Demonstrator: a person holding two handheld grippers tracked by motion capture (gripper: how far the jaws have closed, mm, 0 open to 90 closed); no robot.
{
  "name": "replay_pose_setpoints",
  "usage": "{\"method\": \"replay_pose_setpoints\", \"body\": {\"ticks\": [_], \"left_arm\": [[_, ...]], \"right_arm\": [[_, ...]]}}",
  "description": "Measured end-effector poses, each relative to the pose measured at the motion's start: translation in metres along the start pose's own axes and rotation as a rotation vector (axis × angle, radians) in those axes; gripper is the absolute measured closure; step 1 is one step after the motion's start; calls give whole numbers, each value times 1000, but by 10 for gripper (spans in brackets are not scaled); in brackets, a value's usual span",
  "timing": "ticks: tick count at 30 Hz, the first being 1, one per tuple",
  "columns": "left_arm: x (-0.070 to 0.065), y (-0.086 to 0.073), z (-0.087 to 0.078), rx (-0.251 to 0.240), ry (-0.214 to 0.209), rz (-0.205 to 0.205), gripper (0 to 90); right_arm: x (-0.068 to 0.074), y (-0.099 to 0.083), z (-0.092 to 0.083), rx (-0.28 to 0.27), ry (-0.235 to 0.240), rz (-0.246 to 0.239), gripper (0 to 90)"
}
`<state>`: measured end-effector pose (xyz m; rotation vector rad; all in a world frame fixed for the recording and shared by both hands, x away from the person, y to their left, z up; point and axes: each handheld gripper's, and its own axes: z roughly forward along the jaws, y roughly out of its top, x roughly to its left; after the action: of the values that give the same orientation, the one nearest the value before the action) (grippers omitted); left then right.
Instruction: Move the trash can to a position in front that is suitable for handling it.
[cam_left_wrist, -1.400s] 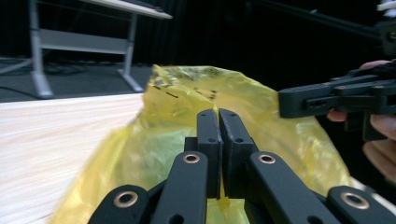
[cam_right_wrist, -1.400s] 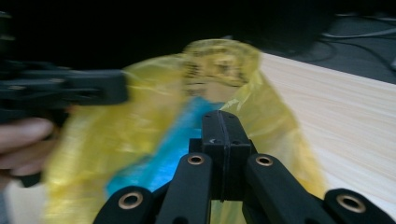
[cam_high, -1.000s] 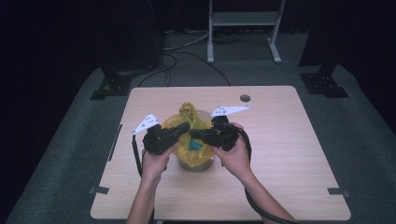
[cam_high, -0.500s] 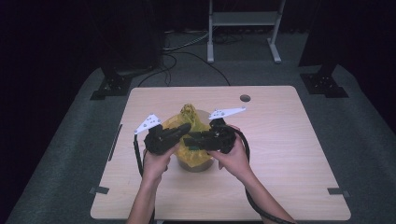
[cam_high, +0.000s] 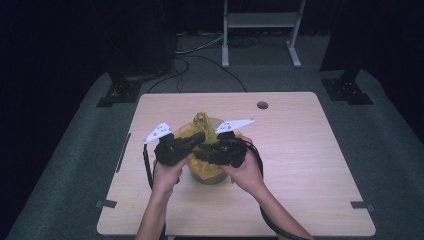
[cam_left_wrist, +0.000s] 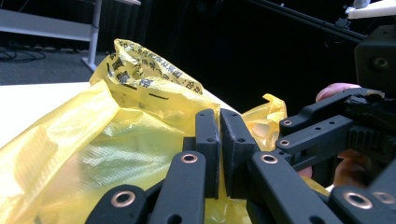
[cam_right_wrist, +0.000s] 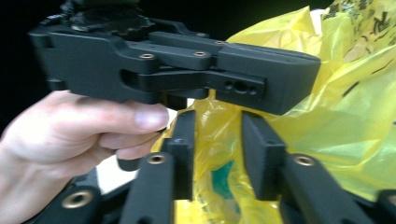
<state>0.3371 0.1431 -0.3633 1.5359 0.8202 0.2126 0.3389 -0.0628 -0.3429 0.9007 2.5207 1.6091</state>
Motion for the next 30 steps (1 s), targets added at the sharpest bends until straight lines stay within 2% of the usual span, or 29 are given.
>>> {"method": "replay_pose_setpoints", "body": {"ticks": [3,5,14,26,30], "left_arm": [[0,0,-1,-2,-1,-4,844],[2,0,-1,-7,-1,-11,825],[3,2,-5,-24,-10,-27,800],[8,10,-21,-76,11,-41,559],[11,12,-26,-89,25,-50,437]], "right_arm": [[0,0,1,10,-30,1,854],[-1,-1,0,4,-45,11,900],[-7,-2,-4,-19,-33,52,900],[-16,-2,-12,-50,-7,97,900],[-19,-2,-15,-65,3,118,900]]}}
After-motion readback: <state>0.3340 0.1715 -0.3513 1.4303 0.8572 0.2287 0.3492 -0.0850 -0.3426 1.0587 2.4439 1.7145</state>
